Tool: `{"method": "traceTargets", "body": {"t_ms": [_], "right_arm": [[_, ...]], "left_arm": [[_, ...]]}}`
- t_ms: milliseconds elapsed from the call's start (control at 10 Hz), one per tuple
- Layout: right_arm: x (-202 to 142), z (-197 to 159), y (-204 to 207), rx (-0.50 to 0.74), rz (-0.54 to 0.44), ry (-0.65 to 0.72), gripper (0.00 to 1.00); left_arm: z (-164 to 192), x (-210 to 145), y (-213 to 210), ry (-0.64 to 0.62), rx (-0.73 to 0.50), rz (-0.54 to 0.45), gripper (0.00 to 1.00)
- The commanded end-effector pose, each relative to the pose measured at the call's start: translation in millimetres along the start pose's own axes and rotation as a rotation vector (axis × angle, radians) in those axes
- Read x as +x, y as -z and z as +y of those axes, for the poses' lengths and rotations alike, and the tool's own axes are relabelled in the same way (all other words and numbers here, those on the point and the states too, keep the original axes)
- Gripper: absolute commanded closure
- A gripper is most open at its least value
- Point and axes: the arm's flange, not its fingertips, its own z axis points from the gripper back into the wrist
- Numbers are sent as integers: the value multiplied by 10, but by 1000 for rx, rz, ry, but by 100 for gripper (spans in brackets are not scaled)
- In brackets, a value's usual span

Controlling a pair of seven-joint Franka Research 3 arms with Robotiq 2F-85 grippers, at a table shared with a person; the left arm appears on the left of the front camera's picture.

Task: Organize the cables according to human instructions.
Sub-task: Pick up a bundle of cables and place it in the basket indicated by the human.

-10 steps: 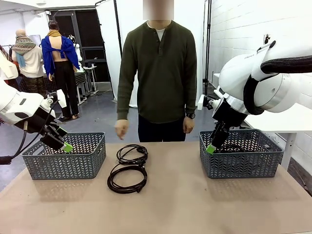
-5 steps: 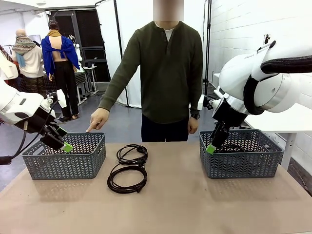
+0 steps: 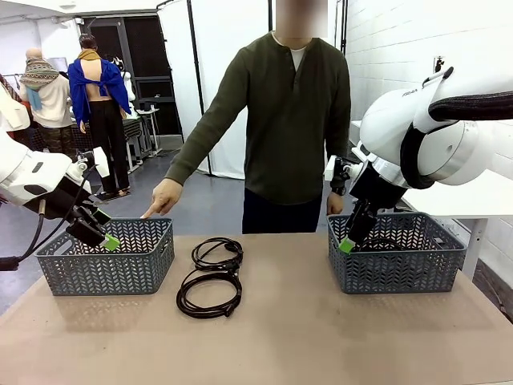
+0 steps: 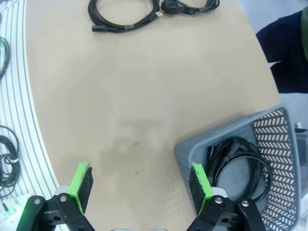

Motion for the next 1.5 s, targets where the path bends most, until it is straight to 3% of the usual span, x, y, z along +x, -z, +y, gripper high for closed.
{"method": "traceTargets", "body": {"t_ms": [0,700,1400], "right_arm": [[22,-40,4,2,11,1,0],[22,-40,4,2,11,1,0],[22,-40,4,2,11,1,0]], "left_arm": [[29,-26,5,10,-11,-11,0],[3,74,28,-9,-8,25,0],[156,1163,646,-143,-92,243,0]]}}
